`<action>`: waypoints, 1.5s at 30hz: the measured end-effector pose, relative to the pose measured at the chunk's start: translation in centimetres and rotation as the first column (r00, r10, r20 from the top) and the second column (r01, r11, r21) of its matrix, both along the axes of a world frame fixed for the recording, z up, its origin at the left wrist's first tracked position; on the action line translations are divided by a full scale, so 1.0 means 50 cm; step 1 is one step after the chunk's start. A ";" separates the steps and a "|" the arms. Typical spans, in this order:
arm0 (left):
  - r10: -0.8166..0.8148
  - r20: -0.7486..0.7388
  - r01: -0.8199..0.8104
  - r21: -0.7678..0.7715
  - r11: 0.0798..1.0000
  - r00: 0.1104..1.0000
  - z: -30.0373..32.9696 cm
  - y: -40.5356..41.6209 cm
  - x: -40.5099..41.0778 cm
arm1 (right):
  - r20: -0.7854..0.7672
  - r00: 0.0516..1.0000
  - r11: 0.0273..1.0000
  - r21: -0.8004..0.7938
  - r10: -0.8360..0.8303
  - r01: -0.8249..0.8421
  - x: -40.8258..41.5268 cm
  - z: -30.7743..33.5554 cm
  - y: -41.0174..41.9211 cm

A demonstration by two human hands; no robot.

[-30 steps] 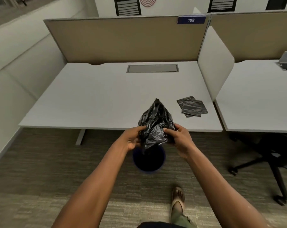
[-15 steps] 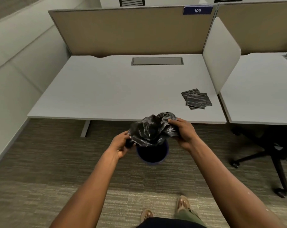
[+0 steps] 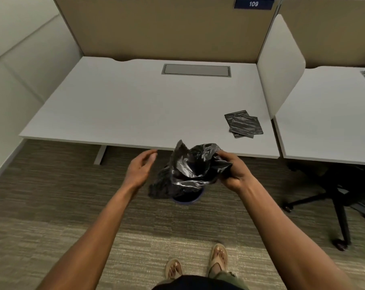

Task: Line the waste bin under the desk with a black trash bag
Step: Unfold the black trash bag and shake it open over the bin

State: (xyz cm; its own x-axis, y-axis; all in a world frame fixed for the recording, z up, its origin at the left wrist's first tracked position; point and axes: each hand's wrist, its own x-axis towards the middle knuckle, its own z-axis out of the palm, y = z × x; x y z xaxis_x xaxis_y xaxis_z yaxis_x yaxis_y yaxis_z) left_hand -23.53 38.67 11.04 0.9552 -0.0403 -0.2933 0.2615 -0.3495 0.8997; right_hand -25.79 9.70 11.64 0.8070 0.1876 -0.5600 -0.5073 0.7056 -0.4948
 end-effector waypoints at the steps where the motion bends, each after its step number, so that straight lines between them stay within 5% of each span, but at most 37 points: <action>1: -0.078 0.049 0.081 -0.052 0.995 0.996 0.030 -0.024 -0.010 | -0.004 1.000 1.000 -0.022 0.012 -0.012 0.005 -0.002 0.010; 4: -0.304 0.145 0.308 -0.004 0.951 0.941 0.096 -0.082 -0.039 | 0.008 0.997 0.987 -0.145 0.072 -0.070 0.023 -0.002 0.038; 9: -0.379 0.307 0.323 0.218 0.921 0.873 0.145 -0.107 -0.047 | 0.040 0.984 0.897 -0.418 0.175 -0.142 0.045 0.007 0.058; 13: -0.568 0.194 0.443 0.448 0.777 0.800 0.128 -0.123 -0.062 | 0.080 0.967 0.825 -0.542 0.242 -0.162 0.057 0.014 0.061; 19: -0.231 0.143 0.174 0.331 0.928 0.962 0.078 -0.126 -0.072 | 0.119 0.937 0.698 -0.698 0.328 -0.156 0.062 0.045 0.057; 23: -0.163 0.044 0.138 0.345 0.928 0.986 0.071 -0.113 -0.064 | 0.120 0.927 0.693 -0.700 0.355 -0.174 0.062 0.052 0.030; 27: -0.055 0.110 0.016 0.330 0.944 0.992 0.067 -0.093 -0.055 | 0.185 0.888 0.655 -0.739 0.421 -0.157 0.053 0.053 0.001; 34: 0.234 -0.137 -0.247 -0.085 0.965 0.963 0.046 -0.049 -0.031 | 0.234 0.825 0.638 -0.748 0.514 -0.185 -0.006 0.049 -0.091; 37: 0.304 -0.316 -0.373 -0.185 0.909 0.899 0.022 -0.026 -0.023 | 0.197 0.931 0.654 -0.755 0.309 -0.057 -0.022 0.029 -0.080; 41: 0.392 -0.430 -0.493 -0.150 0.857 0.813 -0.005 -0.008 -0.028 | 0.049 0.997 0.453 -0.892 0.067 0.014 -0.034 -0.028 -0.038; 45: 0.523 -0.394 -0.612 -0.139 0.779 0.756 -0.009 -0.005 -0.025 | 0.026 1.000 0.691 -0.722 -0.011 0.027 -0.041 -0.038 -0.023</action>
